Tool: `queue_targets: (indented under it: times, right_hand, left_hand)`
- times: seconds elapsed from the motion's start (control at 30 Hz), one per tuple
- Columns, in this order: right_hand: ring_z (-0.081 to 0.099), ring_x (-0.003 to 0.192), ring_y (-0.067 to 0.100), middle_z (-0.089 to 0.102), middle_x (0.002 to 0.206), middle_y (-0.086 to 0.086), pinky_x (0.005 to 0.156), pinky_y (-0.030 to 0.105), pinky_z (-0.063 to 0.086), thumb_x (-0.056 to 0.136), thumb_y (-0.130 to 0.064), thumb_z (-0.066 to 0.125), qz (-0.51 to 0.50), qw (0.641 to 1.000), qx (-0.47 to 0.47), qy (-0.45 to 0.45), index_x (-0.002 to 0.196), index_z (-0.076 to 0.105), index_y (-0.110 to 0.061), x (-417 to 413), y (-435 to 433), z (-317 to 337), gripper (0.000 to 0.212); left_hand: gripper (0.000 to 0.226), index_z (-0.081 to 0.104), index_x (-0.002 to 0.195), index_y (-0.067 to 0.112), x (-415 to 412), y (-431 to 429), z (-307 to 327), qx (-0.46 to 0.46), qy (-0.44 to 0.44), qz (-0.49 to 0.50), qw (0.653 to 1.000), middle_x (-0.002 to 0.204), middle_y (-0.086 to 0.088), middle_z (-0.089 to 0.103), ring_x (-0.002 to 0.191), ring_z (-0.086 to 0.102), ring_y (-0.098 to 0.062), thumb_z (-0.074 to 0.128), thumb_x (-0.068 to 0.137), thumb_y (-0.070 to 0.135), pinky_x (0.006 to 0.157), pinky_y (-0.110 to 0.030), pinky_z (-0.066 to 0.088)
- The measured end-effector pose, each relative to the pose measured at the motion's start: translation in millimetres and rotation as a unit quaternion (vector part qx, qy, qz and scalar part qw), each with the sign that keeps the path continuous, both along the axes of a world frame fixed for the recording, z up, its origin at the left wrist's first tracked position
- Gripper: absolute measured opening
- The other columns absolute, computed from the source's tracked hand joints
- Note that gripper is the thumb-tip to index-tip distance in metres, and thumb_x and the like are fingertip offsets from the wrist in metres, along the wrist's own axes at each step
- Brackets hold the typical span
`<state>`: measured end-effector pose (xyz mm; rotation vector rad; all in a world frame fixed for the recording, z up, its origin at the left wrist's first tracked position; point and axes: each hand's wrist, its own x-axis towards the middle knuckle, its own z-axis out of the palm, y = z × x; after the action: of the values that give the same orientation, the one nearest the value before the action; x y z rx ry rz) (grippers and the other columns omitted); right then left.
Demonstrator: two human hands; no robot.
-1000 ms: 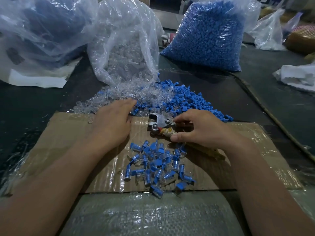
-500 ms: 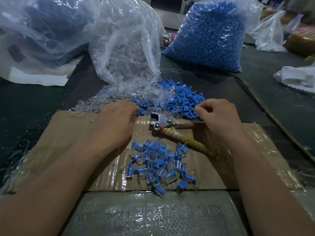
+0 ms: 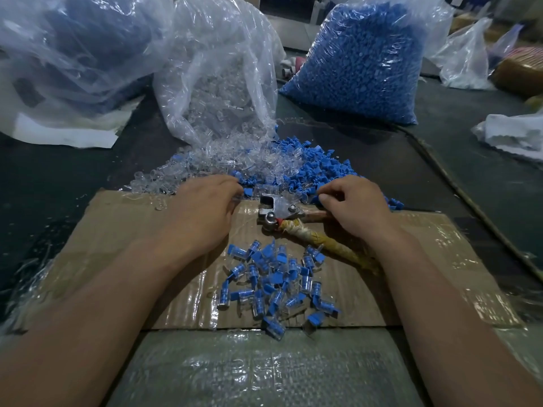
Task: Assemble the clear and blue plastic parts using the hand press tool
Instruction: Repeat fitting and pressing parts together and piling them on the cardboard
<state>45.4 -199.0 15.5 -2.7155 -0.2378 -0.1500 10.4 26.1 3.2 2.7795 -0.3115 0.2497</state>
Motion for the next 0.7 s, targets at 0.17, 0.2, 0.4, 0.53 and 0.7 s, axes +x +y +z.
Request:
queue_targets:
  times: [0.17, 0.2, 0.4, 0.53, 0.7]
  right_hand:
    - [0.047, 0.075, 0.003, 0.052, 0.077, -0.017, 0.072, 0.025, 0.037, 0.086, -0.025, 0.062, -0.017, 0.999, 0.024, 0.042, 0.085, 0.064, -0.025, 5.0, 1.0, -0.3, 0.002]
    - [0.047, 0.072, 0.002, 0.050, 0.075, -0.019, 0.071, 0.024, 0.037, 0.085, -0.025, 0.063, -0.018, 0.999, 0.025, 0.042, 0.077, 0.059, -0.028, 5.7, 0.2, -0.8, 0.009]
    - [0.045, 0.069, -0.001, 0.049, 0.072, -0.019, 0.070, 0.025, 0.037, 0.086, -0.028, 0.062, -0.009, 0.999, 0.032, 0.040, 0.068, 0.050, -0.034, 4.8, 1.3, -1.6, 0.022]
    - [0.048, 0.069, 0.000, 0.053, 0.070, -0.019, 0.063, 0.024, 0.036, 0.083, -0.035, 0.065, -0.008, 0.996, 0.054, 0.064, 0.064, 0.056, -0.035, 3.8, 0.5, 2.2, 0.020]
    - [0.051, 0.074, 0.004, 0.056, 0.069, -0.019, 0.069, 0.030, 0.043, 0.078, -0.035, 0.070, -0.023, 0.993, 0.048, 0.106, 0.061, 0.060, -0.034, 5.8, 0.9, 6.4, 0.020]
  left_hand:
    - [0.022, 0.056, 0.113, 0.015, -1.6, -1.0, 1.6, -0.020, -0.014, 0.005, 1.000, 0.118, 0.000, 0.049, 0.109, 0.045, -0.017, 0.047, 0.093, 0.016, 0.097, -0.030, 0.031]
    - [0.023, 0.056, 0.114, 0.015, -1.8, -1.4, 1.7, -0.019, -0.016, 0.006, 1.000, 0.118, 0.000, 0.048, 0.109, 0.045, -0.017, 0.048, 0.093, 0.017, 0.096, -0.030, 0.031]
    - [0.024, 0.062, 0.113, 0.015, -1.7, 2.2, -0.8, -0.037, -0.018, 0.039, 0.998, 0.106, -0.001, 0.050, 0.102, 0.046, -0.018, 0.050, 0.093, 0.017, 0.090, -0.028, 0.034]
    - [0.023, 0.064, 0.110, 0.015, -0.8, 1.5, -2.2, -0.033, -0.019, 0.046, 0.998, 0.103, -0.002, 0.054, 0.099, 0.048, -0.017, 0.048, 0.094, 0.022, 0.092, -0.031, 0.036]
    - [0.018, 0.068, 0.092, 0.011, -5.0, -0.8, 3.5, -0.111, -0.095, 0.072, 0.987, 0.084, 0.005, 0.049, 0.079, 0.044, -0.010, 0.055, 0.090, 0.024, 0.078, -0.027, 0.033]
